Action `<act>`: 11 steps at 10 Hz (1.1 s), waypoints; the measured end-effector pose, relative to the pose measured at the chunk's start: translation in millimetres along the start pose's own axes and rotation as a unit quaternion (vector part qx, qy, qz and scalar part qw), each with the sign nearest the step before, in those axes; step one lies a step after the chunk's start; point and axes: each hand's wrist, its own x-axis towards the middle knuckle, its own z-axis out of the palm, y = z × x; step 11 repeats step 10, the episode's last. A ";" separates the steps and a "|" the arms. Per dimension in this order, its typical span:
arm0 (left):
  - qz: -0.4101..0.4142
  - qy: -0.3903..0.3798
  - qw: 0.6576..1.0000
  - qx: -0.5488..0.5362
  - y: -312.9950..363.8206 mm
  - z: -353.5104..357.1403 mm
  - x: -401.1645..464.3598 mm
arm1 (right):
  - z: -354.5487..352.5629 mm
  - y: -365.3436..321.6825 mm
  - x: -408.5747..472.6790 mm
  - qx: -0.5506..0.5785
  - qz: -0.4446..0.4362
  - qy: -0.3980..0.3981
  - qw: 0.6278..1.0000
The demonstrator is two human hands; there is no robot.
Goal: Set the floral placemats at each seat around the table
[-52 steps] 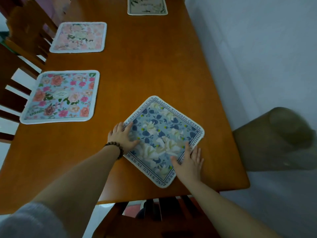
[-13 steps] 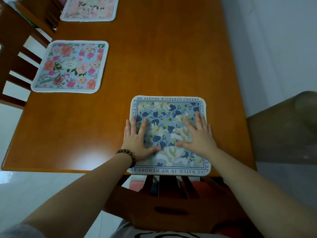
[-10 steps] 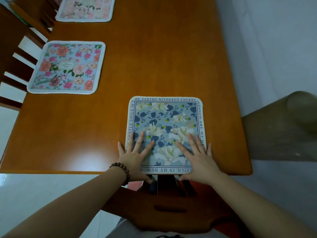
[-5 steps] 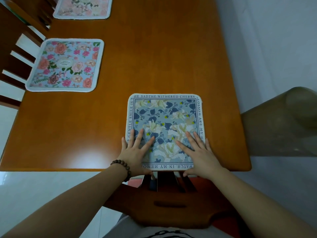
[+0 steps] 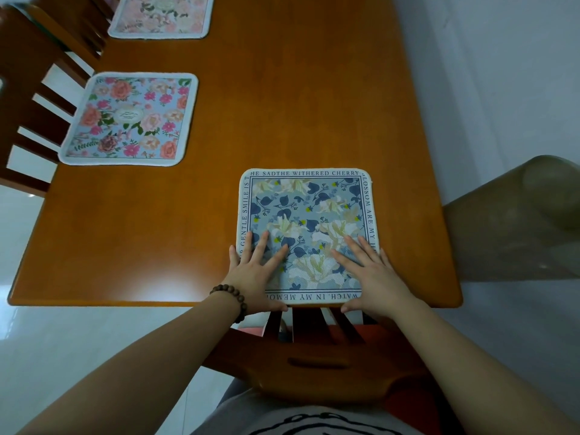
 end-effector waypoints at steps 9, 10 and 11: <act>-0.059 0.054 0.996 -0.046 21.4 -30.6 4.4 | -17.7 -30.5 -3.2 0.113 0.148 0.089 0.978; -0.057 0.078 0.994 -0.053 25.4 -34.9 0.3 | -20.2 -35.2 -7.9 0.108 0.151 0.107 0.977; -0.057 0.078 0.994 -0.053 25.4 -34.9 0.3 | -20.2 -35.2 -7.9 0.108 0.151 0.107 0.977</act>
